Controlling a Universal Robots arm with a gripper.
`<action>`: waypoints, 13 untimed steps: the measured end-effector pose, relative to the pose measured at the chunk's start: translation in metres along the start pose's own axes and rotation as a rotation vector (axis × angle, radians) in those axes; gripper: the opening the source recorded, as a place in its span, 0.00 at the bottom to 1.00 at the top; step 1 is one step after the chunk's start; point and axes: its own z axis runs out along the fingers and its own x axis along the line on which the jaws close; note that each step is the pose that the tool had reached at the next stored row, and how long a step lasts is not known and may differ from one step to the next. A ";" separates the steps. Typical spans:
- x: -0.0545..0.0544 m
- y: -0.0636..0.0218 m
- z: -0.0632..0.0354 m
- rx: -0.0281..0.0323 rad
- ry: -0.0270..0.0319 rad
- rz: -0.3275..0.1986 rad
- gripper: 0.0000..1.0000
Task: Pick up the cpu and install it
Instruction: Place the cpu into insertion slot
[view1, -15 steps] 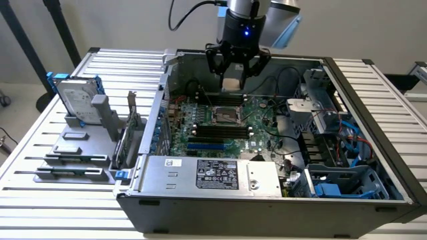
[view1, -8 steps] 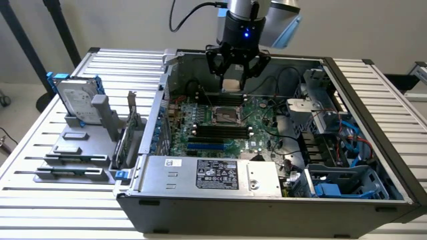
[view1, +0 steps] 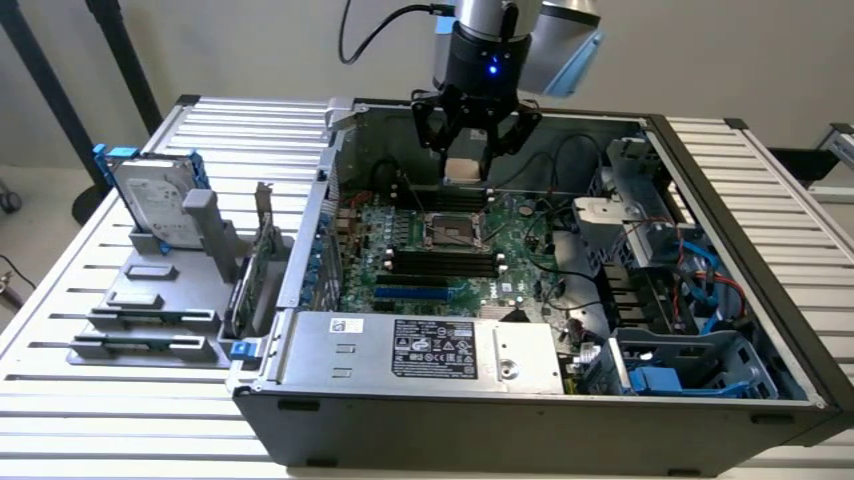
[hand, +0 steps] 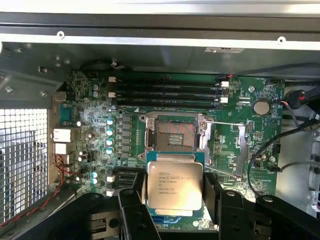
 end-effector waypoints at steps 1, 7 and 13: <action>0.000 0.0000 0.0000 -0.0001 0.0000 0.000 0.55; 0.000 0.0000 0.0000 0.0000 0.0000 0.000 0.55; 0.001 0.0000 0.0026 -0.0038 -0.0011 0.067 0.55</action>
